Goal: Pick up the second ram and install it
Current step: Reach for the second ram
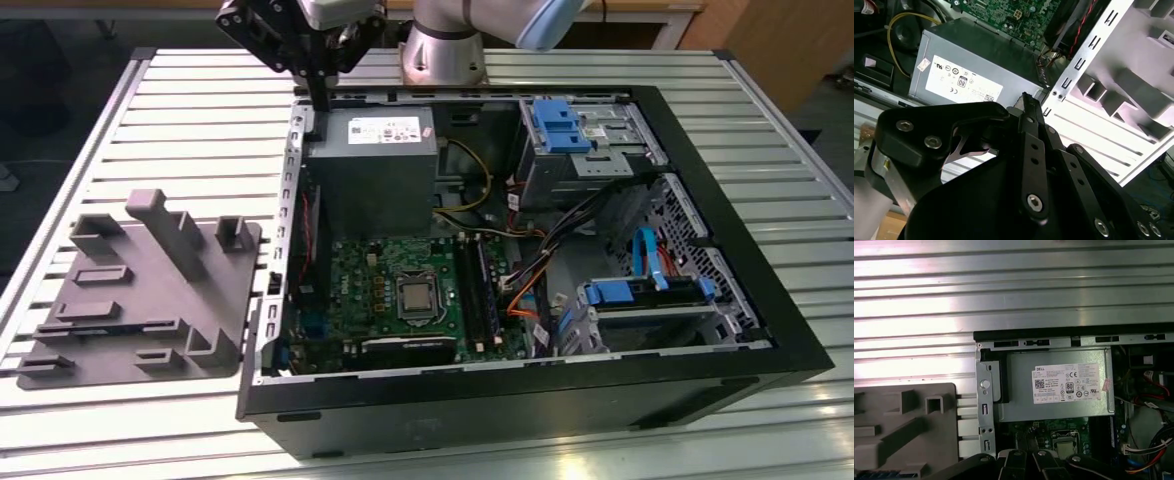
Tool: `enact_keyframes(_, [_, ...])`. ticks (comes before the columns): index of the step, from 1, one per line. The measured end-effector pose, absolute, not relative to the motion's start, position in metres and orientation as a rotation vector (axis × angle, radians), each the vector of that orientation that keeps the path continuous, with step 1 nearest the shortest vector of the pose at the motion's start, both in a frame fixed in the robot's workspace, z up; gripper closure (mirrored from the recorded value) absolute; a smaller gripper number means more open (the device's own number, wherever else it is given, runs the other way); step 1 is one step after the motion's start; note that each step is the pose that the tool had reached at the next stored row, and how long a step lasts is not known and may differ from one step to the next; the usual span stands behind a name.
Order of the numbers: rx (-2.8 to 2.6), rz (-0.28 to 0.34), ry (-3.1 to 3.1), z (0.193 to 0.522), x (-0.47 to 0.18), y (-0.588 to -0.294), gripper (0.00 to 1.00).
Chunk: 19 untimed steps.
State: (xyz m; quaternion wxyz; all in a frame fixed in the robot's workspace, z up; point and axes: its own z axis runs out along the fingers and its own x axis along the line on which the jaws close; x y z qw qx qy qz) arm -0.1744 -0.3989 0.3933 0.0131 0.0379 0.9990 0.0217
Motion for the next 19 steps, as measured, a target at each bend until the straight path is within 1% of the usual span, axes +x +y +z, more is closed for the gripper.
enact_keyframes(19, [0.118,0.068,3.112,0.393,-0.194,-0.399,0.89])
